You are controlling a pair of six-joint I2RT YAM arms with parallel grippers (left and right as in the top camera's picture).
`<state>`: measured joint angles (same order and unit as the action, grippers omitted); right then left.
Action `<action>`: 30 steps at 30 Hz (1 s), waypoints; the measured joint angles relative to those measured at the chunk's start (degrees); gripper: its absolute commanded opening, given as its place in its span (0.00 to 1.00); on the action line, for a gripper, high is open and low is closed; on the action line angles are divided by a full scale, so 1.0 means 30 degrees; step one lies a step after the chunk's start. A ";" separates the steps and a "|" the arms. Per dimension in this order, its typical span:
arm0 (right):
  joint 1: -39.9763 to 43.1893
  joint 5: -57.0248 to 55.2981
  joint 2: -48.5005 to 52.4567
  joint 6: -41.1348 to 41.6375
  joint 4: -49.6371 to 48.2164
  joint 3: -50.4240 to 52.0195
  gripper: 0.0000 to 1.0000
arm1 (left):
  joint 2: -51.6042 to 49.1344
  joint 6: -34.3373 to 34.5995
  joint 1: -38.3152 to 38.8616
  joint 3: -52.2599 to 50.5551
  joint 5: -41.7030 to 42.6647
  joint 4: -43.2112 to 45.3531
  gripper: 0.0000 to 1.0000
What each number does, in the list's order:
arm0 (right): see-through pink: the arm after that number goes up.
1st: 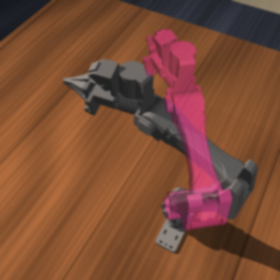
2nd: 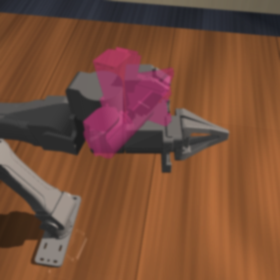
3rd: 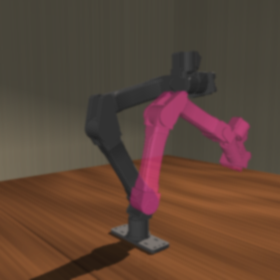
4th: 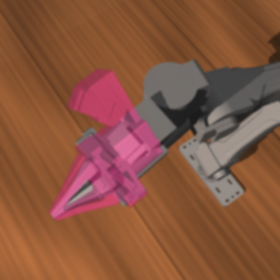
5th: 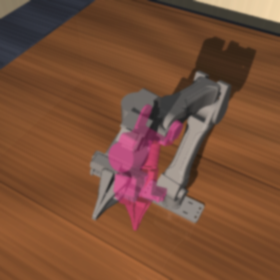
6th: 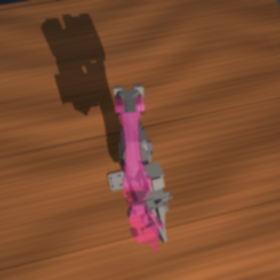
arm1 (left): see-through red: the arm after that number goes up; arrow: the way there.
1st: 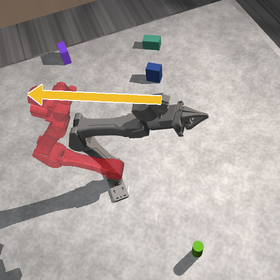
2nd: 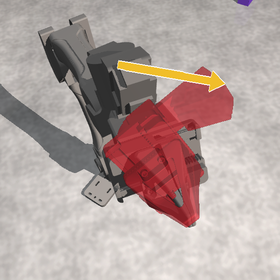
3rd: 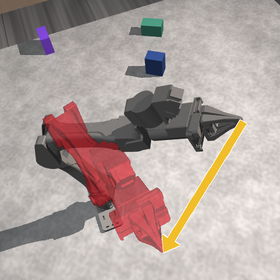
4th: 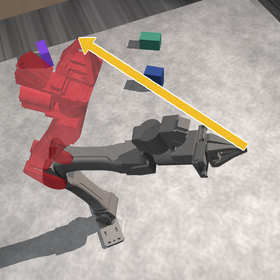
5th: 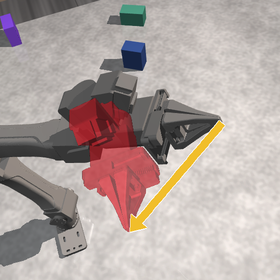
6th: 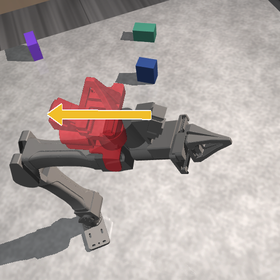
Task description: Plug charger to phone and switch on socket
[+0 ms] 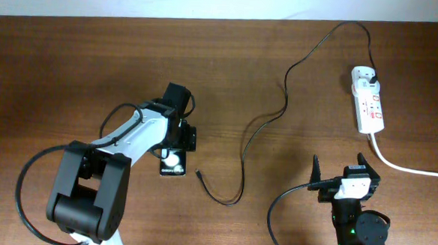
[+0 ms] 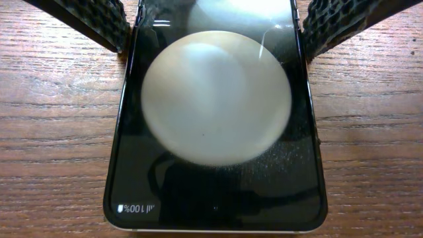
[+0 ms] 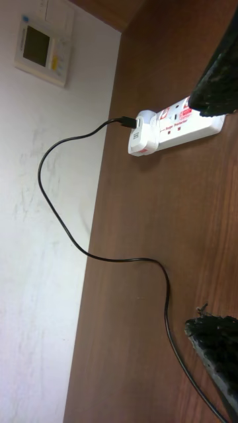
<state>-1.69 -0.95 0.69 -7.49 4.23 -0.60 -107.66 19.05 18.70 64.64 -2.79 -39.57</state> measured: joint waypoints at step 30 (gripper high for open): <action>0.0000 0.0000 0.0000 0.0000 0.0000 0.0000 0.99 | 0.0015 0.0233 0.0000 0.0000 0.0226 -0.0219 0.82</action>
<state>-1.69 -0.95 0.69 -7.49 4.23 -0.60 -107.61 19.75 18.70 64.64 -2.11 -40.23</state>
